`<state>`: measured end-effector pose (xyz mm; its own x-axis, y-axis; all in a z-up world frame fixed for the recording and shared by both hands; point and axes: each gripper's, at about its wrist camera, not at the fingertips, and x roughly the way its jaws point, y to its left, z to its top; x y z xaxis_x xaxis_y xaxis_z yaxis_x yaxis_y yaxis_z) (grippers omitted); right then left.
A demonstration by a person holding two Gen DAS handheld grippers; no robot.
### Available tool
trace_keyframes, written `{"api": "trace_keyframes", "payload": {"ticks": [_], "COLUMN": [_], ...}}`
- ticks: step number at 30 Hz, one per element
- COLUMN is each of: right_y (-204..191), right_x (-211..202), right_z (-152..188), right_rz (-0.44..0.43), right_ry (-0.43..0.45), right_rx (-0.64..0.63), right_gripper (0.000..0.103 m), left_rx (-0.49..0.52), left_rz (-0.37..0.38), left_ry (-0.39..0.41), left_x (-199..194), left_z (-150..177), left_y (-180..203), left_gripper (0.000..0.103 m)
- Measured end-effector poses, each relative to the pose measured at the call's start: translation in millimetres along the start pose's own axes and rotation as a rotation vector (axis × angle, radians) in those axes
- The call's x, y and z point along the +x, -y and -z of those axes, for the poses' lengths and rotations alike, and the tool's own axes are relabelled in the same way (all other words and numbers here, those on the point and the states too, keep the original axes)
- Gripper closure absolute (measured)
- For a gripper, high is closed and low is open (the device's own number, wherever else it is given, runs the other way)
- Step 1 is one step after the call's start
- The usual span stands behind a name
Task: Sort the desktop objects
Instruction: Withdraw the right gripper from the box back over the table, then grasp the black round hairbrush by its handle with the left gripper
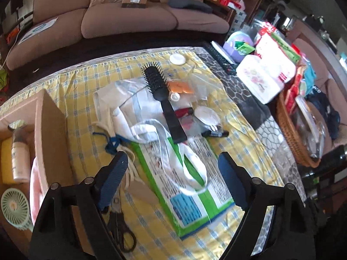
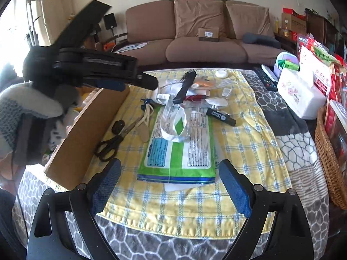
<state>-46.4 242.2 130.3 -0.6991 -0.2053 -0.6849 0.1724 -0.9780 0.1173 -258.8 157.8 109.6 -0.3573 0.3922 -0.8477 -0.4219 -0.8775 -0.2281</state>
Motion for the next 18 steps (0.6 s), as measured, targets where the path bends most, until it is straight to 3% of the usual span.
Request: {"api": "trace_keyframes", "payload": {"ticks": [5, 10, 11, 12, 18], "right_y": [19, 35, 36, 35, 34], "right_x": [9, 16, 17, 17, 17], "right_z": [0, 2, 2, 3, 8], "right_rz": [-0.043, -0.086, -0.086, -0.087, -0.09], "right_ry": [0.002, -0.023, -0.024, -0.025, -0.039], "right_rx": [0.04, 0.113, 0.112, 0.108, 0.116], "right_gripper": [0.011, 0.011, 0.011, 0.011, 0.011], "left_rx": [0.023, 0.022, 0.022, 0.029, 0.081], "left_rz": [-0.039, -0.052, -0.051, -0.044, -0.017], "left_ry": [-0.059, -0.142, -0.144, -0.139, -0.103], "left_x": [58, 98, 100, 100, 54], "left_z": [-24, -23, -21, -18, 0], "left_y": [12, 16, 16, 16, 12], "left_gripper": [0.02, 0.055, 0.061, 0.078, 0.084]}}
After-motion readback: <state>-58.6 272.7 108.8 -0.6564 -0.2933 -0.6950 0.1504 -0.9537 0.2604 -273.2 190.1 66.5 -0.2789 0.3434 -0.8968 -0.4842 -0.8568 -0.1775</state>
